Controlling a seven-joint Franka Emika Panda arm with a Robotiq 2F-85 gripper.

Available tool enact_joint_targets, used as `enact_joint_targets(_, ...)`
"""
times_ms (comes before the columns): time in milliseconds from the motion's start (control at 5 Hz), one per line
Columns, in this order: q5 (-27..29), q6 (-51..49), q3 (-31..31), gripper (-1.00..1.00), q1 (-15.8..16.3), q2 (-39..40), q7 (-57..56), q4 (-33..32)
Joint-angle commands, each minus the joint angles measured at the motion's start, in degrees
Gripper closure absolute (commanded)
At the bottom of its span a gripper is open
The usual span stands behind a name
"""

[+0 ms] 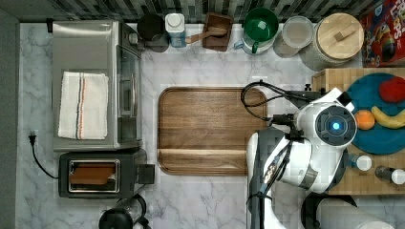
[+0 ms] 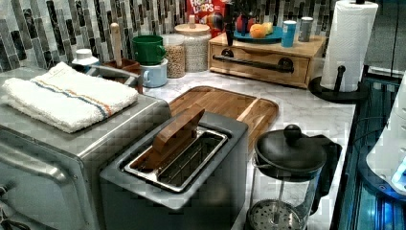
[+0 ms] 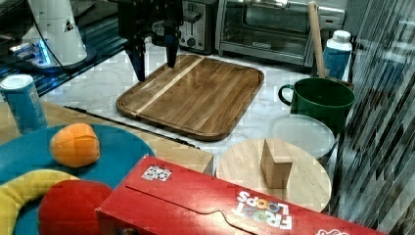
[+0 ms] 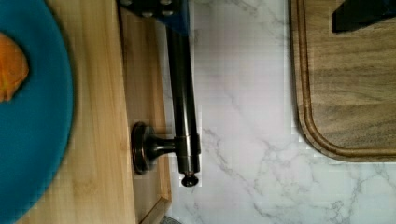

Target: Open the drawer.

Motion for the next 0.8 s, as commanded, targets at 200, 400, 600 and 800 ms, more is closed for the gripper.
enact_joint_targets(200,0.56,1.58,1.74,-1.0,1.19,-2.55,-6.75,-1.4)
enact_joint_targets(400,3.65,11.82,-0.62,-1.0,-3.1,8.39,-16.42,1.13)
enact_joint_targets(600,4.08,13.55,-0.78,-1.0,-4.43,10.21,-18.23,1.5)
enact_joint_targets(800,4.99,14.73,-1.67,-1.0,-4.4,11.46,-19.15,1.64)
